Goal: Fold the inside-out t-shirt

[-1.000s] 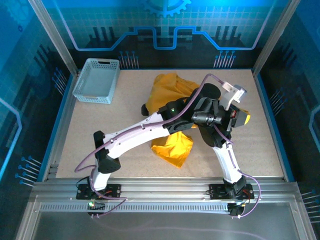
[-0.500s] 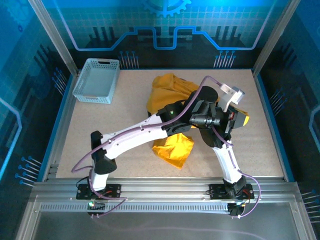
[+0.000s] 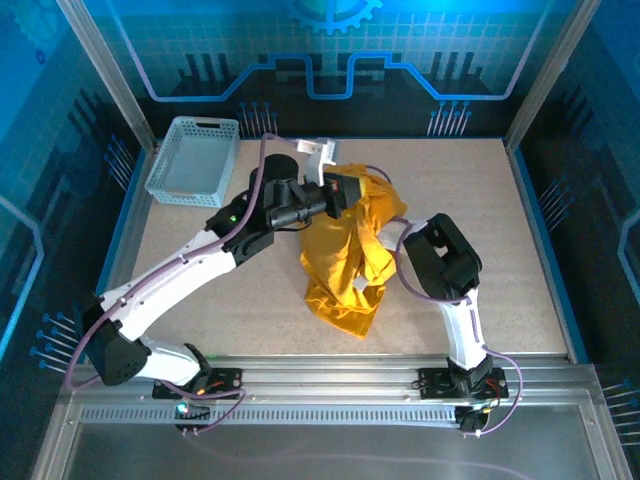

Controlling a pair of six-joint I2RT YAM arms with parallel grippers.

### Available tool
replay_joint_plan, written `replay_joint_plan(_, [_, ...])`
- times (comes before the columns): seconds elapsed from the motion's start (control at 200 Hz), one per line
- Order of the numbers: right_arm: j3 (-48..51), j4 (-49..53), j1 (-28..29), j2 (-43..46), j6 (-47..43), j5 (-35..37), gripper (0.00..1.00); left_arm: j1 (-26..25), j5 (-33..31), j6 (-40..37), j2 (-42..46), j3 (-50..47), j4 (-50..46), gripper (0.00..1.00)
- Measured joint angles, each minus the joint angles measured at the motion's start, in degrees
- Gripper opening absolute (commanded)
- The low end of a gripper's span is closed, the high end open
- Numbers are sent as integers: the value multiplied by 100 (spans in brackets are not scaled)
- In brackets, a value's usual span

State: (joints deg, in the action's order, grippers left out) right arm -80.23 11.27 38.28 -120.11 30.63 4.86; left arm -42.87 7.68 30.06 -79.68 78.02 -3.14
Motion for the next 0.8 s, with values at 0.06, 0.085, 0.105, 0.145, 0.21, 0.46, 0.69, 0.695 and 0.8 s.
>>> replay_joint_plan(0.06, [24,-33,-7,4,26,2,75,-31,-11,7,31,-66,-85,0])
replay_joint_plan(0.085, [59,-70,-7,24,39,2,75,-61,-22,9,46,-94,-114,0])
replay_joint_plan(0.105, [96,-107,-7,42,44,2,75,-76,-37,9,66,-122,-120,0])
replay_joint_plan(0.145, [179,-179,-7,83,57,0,75,-98,-39,11,118,-179,-138,0])
replay_joint_plan(0.21, [267,-225,-11,138,79,0,75,-87,-52,7,210,-225,-232,0])
replay_joint_plan(0.46, [636,-295,-37,402,76,-101,71,271,-380,-11,505,-461,-743,0])
replay_joint_plan(0.69, [1276,-374,-50,855,17,-125,69,1794,-802,98,625,-1082,-1331,0])
replay_joint_plan(0.695, [1303,-376,-50,876,20,-120,69,1849,-817,116,625,-1113,-1340,0])
replay_joint_plan(0.8, [1617,-433,-79,1104,13,-103,68,2535,-905,302,658,-1606,-1416,0])
